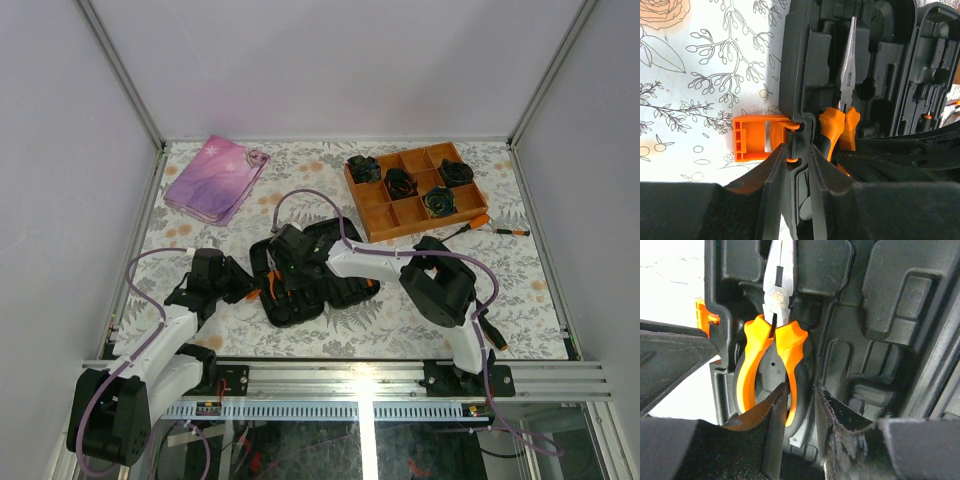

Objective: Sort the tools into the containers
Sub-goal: Place the pliers in the storage box.

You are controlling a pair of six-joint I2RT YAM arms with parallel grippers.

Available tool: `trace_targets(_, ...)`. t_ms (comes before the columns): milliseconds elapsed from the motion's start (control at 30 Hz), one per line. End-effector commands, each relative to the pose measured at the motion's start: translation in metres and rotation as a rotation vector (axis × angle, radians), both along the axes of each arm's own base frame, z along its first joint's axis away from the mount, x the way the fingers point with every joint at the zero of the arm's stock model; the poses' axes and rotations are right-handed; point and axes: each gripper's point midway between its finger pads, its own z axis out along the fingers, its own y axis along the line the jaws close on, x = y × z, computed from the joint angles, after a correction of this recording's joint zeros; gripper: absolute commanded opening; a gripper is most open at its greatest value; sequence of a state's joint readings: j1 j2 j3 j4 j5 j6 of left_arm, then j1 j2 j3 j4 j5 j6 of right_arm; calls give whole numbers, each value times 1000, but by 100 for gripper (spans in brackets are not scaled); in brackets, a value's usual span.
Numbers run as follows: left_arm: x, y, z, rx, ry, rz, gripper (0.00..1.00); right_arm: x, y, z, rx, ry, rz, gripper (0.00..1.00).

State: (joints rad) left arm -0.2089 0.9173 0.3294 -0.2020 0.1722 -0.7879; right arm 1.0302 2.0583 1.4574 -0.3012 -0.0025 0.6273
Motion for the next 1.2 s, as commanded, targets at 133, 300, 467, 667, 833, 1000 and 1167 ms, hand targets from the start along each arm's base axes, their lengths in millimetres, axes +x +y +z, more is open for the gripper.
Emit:
trace_targets(133, 5, -1, 6, 10, -30, -14, 24, 11, 8, 49, 98, -86, 27, 37)
trace_targets(300, 6, -1, 7, 9, -32, -12, 24, 14, 7, 53, 113, -113, 47, 37)
trace_targets(467, 6, -1, 9, 12, -33, -11, 25, 18, 11, 52, 153, -94, 73, 32)
trace_targets(667, 6, -1, 8, 13, -30, -12, 25, 21, 21, 47, 223, -53, 120, 29)
trace_targets(833, 7, -1, 9, 10, -32, -11, 25, 15, 33, 43, 252, -23, 187, 26)
trace_targets(1000, 7, -2, 10, 7, -35, -13, 25, 16, 35, 37, 232, -17, 213, 23)
trace_targets(1167, 7, -2, 9, 9, -33, -14, 25, 18, 31, 34, 191, -27, 238, 22)
